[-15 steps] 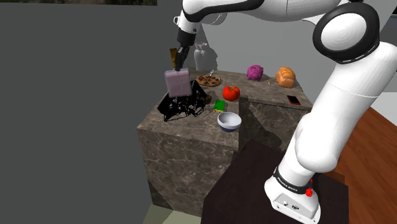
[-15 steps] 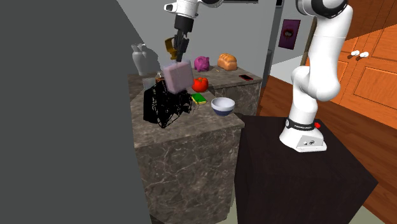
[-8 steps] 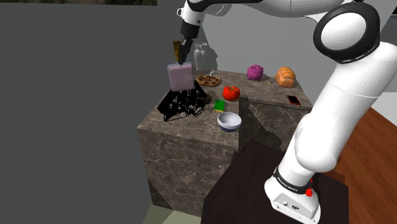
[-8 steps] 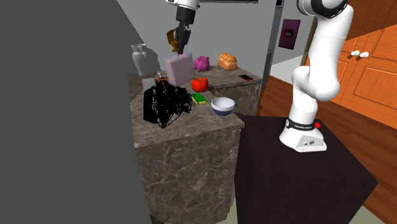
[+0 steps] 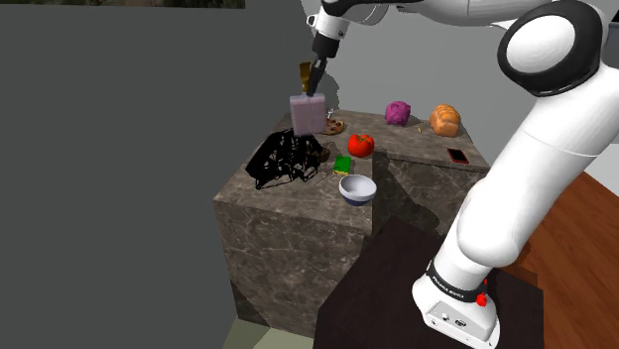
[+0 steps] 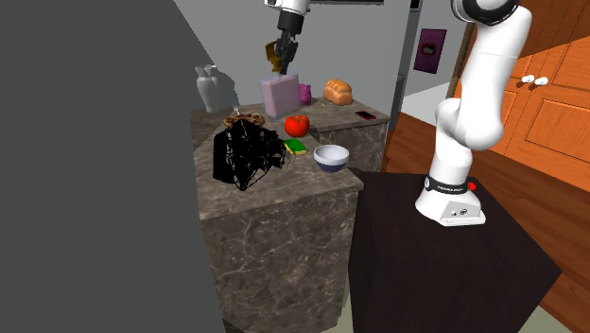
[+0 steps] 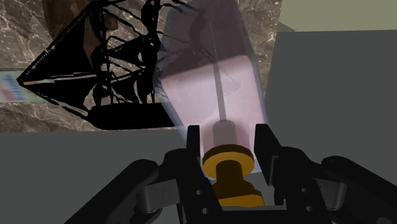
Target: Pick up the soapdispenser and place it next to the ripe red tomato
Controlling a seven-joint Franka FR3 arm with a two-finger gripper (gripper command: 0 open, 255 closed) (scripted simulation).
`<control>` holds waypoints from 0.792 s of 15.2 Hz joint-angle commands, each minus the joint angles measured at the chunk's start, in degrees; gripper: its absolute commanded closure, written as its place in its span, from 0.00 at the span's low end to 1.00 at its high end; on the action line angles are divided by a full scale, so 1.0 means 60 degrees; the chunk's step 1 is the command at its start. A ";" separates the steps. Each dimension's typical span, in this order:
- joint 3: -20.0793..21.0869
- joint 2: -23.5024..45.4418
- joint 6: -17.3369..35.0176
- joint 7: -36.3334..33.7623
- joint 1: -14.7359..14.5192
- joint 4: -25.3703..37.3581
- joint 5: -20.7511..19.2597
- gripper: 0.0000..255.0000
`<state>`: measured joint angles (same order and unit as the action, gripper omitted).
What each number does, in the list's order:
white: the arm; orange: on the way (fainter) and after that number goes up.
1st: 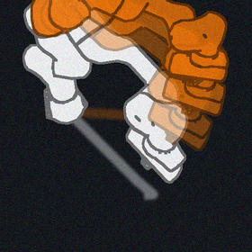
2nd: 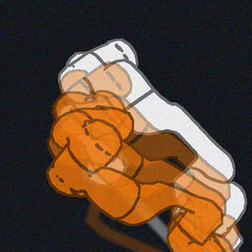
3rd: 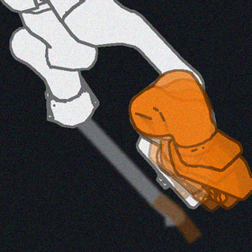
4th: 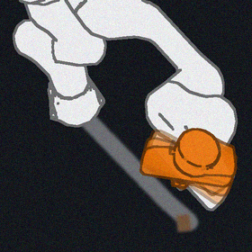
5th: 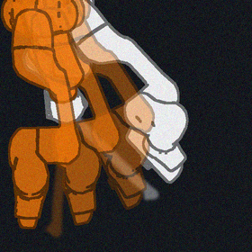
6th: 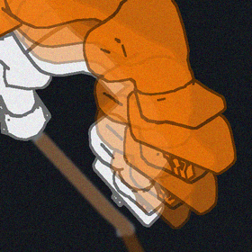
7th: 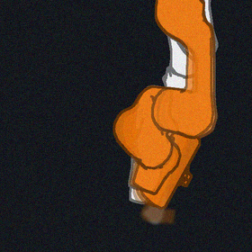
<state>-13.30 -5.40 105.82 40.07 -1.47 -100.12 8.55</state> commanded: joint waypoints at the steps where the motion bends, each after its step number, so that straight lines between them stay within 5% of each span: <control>1: -0.0260 -0.0024 -0.0147 0.0471 0.0203 0.0055 0.0057 1.00; 12: -0.1745 0.0500 -0.0889 0.3080 0.1348 0.0798 0.0535 1.00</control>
<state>-22.98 -2.87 101.16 57.11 5.96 -96.18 11.42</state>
